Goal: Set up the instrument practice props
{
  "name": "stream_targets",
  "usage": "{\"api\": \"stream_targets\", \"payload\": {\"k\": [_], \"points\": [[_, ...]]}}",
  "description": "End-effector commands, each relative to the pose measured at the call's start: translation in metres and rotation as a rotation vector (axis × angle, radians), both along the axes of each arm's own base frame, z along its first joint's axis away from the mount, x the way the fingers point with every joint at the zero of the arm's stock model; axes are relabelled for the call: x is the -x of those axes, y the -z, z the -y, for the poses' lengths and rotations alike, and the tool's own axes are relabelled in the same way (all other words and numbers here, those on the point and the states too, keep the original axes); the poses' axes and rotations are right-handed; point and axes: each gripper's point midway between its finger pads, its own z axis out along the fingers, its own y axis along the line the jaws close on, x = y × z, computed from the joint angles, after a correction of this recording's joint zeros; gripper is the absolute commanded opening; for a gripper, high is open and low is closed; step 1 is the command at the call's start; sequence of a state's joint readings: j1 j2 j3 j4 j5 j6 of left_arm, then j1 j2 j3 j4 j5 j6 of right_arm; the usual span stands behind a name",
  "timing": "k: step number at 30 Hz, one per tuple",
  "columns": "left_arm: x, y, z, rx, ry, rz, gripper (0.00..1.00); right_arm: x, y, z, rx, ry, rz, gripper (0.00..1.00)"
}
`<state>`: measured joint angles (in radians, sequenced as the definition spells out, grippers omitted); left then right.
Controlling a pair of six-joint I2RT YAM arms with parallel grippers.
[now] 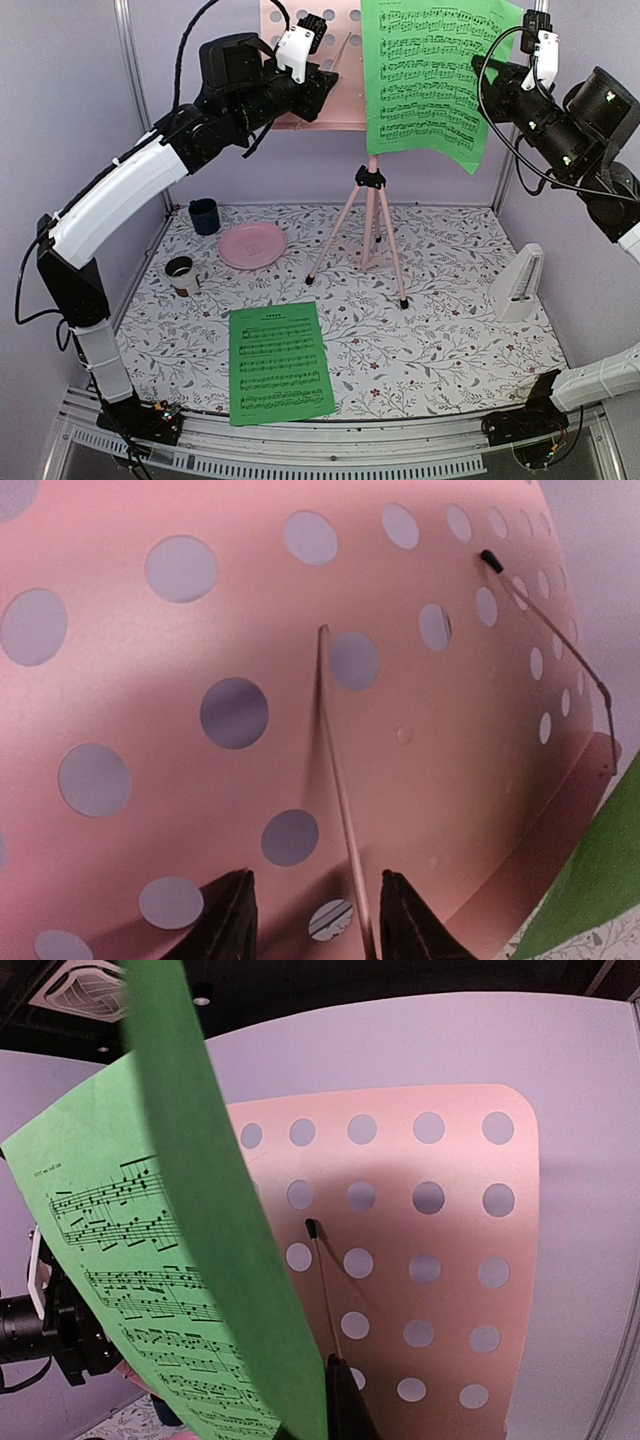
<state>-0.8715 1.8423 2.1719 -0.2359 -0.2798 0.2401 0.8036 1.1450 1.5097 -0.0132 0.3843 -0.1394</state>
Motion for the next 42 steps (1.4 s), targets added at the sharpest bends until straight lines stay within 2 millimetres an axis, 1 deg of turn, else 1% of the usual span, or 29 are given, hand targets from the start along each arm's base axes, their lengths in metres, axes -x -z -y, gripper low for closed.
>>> {"api": "stream_targets", "payload": {"k": [1, 3, 6, 7, 9, 12, 15, 17, 21, 25, 27, 28, 33, 42], "points": [[-0.001, -0.008, -0.006, 0.011, -0.052, 0.025, 0.33, 0.005, -0.030, 0.012, -0.059, 0.016, 0.074, 0.00], [0.001, -0.011, -0.009, 0.023, -0.057, 0.031, 0.22, 0.002, -0.032, 0.012, -0.059, 0.028, 0.081, 0.00], [0.007, -0.020, -0.015, 0.054, -0.051, 0.063, 0.10, -0.002, -0.033, 0.012, -0.064, 0.045, 0.089, 0.00], [0.008, -0.016, -0.015, 0.058, -0.048, 0.069, 0.07, -0.003, -0.034, 0.013, -0.068, 0.052, 0.092, 0.00], [0.013, -0.023, -0.019, 0.084, -0.041, 0.098, 0.00, -0.005, -0.035, 0.014, -0.072, 0.064, 0.098, 0.00], [0.022, -0.025, -0.019, 0.098, 0.000, 0.135, 0.00, -0.007, -0.038, 0.015, -0.085, 0.074, 0.109, 0.00], [0.037, -0.026, -0.012, 0.110, 0.094, 0.179, 0.00, -0.010, -0.039, 0.015, -0.095, 0.086, 0.117, 0.00], [0.044, -0.025, -0.011, 0.119, 0.129, 0.211, 0.00, -0.012, -0.039, 0.016, -0.104, 0.099, 0.118, 0.00], [0.046, -0.024, -0.015, 0.146, 0.149, 0.234, 0.00, -0.014, -0.042, 0.022, -0.145, 0.123, 0.131, 0.00], [0.045, -0.027, -0.016, 0.166, 0.173, 0.239, 0.00, -0.013, -0.053, 0.026, -0.195, 0.130, 0.158, 0.00], [0.043, -0.029, -0.015, 0.163, 0.177, 0.243, 0.00, -0.015, -0.057, 0.024, -0.204, 0.132, 0.163, 0.00], [0.043, -0.032, -0.015, 0.166, 0.179, 0.250, 0.00, -0.017, -0.058, 0.022, -0.206, 0.129, 0.166, 0.00], [0.043, -0.035, -0.010, 0.157, 0.201, 0.272, 0.00, -0.026, -0.063, 0.008, -0.207, 0.108, 0.177, 0.00], [0.042, -0.030, -0.004, 0.138, 0.228, 0.282, 0.00, -0.042, -0.065, -0.041, -0.126, -0.021, 0.214, 0.00]]}}
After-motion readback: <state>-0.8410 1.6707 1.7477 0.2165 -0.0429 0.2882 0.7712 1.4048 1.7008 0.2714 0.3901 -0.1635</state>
